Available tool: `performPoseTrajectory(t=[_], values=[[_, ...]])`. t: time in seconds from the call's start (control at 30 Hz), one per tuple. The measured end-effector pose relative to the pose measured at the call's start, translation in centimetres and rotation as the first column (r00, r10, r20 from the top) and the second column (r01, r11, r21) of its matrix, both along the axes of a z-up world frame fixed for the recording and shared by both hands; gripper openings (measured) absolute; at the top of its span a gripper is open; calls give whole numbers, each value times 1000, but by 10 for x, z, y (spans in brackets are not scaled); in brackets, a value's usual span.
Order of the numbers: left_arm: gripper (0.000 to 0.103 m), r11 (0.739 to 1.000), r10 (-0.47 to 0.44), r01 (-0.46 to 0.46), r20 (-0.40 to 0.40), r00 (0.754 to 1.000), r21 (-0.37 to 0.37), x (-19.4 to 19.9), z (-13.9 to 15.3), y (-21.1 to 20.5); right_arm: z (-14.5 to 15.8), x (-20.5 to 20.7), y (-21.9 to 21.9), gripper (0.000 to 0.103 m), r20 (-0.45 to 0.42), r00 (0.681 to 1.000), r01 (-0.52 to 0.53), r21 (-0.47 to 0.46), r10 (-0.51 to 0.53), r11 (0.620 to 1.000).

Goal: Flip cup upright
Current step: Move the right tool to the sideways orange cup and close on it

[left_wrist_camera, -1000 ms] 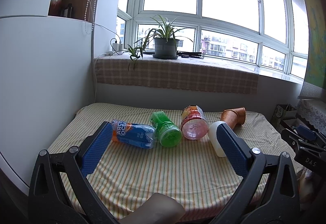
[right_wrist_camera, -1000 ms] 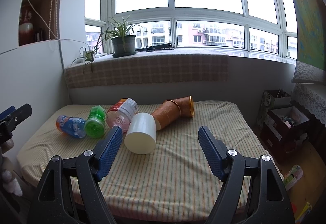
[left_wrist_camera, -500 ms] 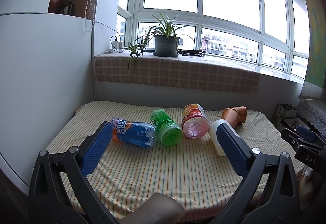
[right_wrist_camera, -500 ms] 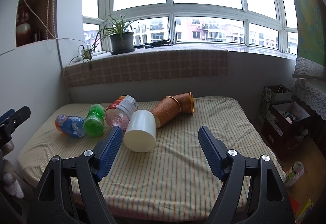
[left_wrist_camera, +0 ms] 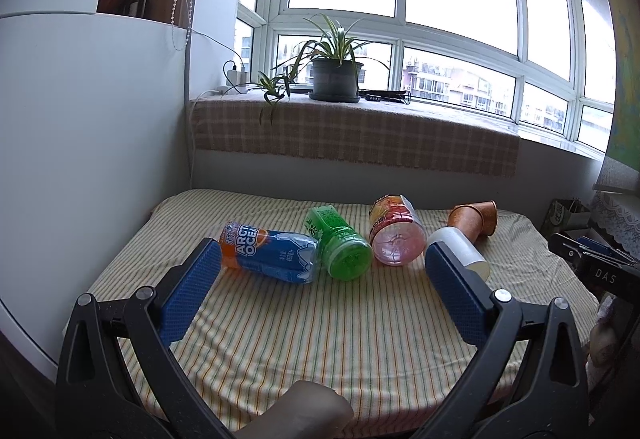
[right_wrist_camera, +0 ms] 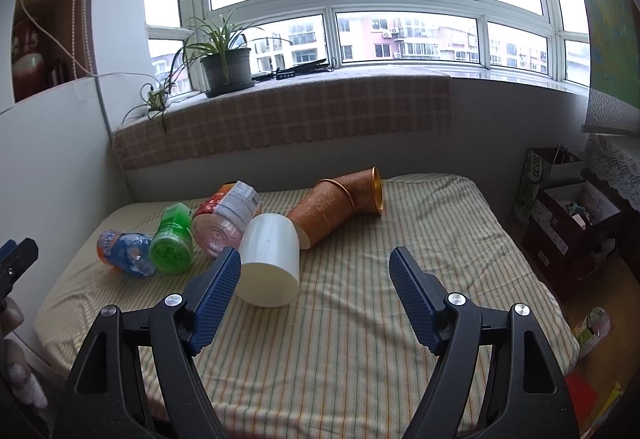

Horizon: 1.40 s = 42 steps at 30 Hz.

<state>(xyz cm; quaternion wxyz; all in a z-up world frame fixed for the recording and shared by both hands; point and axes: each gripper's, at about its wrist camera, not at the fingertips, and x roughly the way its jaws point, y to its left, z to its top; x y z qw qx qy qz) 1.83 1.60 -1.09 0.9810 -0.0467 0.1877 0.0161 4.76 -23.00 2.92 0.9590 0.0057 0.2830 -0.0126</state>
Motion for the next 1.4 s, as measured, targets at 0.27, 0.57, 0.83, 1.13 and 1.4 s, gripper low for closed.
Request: performPoseTrajectory(t=[0.27,0.57,0.83,1.13,1.4], values=[[103,999,31,-32,-56,998,-3,10,-17,14,-14,62,-35,77,-142,990,24,221,8,975],[103,997,62,-66,-142,988,-25,14,-41,34,-50,135,-58,77,-323,946,141,434,7,890],[103,995,102,-104,-191,976,-1,14,-56,49,-83,177,-67,77,-409,912,230,575,32,785],[103,993,115,-115,-207,972,11,16,-58,55,-105,208,-65,77,-456,890,288,605,27,742],[103,994,107,-107,-215,971,14,20,-58,54,-116,220,-65,67,-483,875,301,595,33,745]])
